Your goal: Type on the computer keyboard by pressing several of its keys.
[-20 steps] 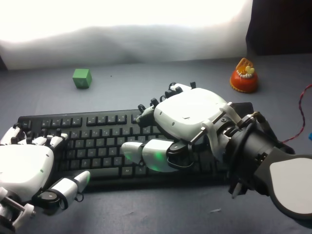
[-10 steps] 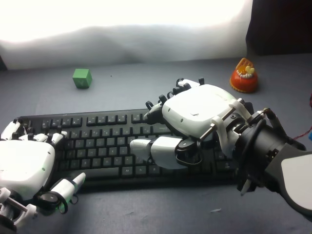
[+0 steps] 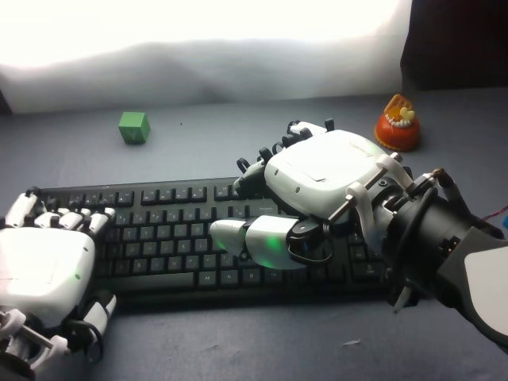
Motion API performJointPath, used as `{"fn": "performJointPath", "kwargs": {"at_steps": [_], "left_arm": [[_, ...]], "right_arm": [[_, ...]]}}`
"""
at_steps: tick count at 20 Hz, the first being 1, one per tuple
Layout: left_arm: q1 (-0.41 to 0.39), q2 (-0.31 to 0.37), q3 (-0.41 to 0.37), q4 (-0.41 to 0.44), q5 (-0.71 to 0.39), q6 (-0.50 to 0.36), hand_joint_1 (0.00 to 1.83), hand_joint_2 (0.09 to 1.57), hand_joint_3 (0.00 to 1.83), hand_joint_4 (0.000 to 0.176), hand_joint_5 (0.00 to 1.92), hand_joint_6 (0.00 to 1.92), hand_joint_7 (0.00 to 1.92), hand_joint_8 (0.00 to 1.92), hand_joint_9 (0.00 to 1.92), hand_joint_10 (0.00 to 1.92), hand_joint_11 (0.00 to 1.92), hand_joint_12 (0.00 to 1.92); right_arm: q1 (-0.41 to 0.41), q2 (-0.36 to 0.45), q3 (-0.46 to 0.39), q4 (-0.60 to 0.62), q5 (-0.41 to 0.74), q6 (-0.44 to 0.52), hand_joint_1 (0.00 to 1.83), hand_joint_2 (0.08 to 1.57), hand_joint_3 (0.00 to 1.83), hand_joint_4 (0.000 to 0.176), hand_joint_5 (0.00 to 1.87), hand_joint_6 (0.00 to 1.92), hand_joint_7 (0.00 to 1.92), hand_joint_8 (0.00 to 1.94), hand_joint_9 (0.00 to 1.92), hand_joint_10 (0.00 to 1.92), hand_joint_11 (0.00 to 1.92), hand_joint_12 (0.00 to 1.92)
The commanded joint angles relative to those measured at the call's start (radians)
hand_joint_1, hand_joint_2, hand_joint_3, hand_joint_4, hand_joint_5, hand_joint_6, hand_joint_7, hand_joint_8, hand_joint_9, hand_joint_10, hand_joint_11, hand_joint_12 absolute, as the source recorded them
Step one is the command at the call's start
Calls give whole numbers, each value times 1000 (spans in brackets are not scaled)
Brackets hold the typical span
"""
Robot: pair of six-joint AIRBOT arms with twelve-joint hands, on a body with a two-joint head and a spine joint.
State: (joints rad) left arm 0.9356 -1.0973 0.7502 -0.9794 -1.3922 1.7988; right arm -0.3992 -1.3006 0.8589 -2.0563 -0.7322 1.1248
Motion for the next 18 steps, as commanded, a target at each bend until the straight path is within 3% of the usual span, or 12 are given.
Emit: {"fn": "performJointPath", "kwargs": {"at_steps": [1, 4, 5, 6, 9, 13, 15, 18], "left_arm": [[-13, -2, 10, 58, -105, 7, 981, 1187, 0, 23, 419, 16, 471, 14, 462, 11, 0, 1189], [-22, -15, 20, 58, -105, 6, 1023, 1172, 0, 10, 456, 16, 489, 6, 484, 13, 0, 1214], [-25, -21, 24, 58, -105, 5, 968, 1185, 0, 18, 427, 5, 468, 2, 465, 4, 0, 1202], [-28, -23, 27, 58, -105, 5, 975, 1171, 0, 16, 440, 10, 471, 3, 459, 1, 0, 1205], [-37, -32, 41, 58, -105, 0, 1015, 1206, 8, 0, 476, 19, 487, 10, 490, 13, 25, 1209], [-41, -32, 41, 58, -105, -2, 1116, 1226, 7, 13, 503, 15, 525, 8, 524, 17, 61, 1176], [-42, -32, 40, 57, -105, -5, 1155, 1229, 8, 1, 535, 13, 532, 0, 539, 10, 94, 1159], [-45, -31, 39, 57, -105, -9, 1156, 1193, 0, 4, 521, 4, 513, 0, 528, 4, 81, 1157]], "right_arm": [[12, 6, -8, -60, -51, 1, 0, 1204, 0, 0, 645, 11, 754, 4, 550, 593, 118, 1624], [12, 12, -11, -60, -51, 1, 0, 1207, 0, 0, 647, 12, 761, 7, 562, 599, 130, 1630], [12, 15, -12, -60, -51, 1, 0, 1206, 0, 0, 643, 10, 757, 5, 557, 598, 123, 1629], [13, 17, -12, -60, -51, 1, 0, 1208, 1, 0, 646, 11, 756, 4, 558, 599, 120, 1628], [17, 22, -14, -60, -51, 1, 0, 1210, 2, 0, 644, 10, 757, 4, 554, 598, 127, 1628], [17, 25, -15, -60, -51, 2, 0, 1214, 3, 0, 644, 10, 758, 4, 551, 596, 119, 1628], [17, 26, -15, -60, -51, 2, 0, 1219, 5, 0, 647, 11, 764, 5, 567, 600, 144, 1628], [17, 26, -16, -60, -51, 2, 0, 1219, 4, 0, 650, 13, 769, 7, 575, 603, 151, 1629]]}}
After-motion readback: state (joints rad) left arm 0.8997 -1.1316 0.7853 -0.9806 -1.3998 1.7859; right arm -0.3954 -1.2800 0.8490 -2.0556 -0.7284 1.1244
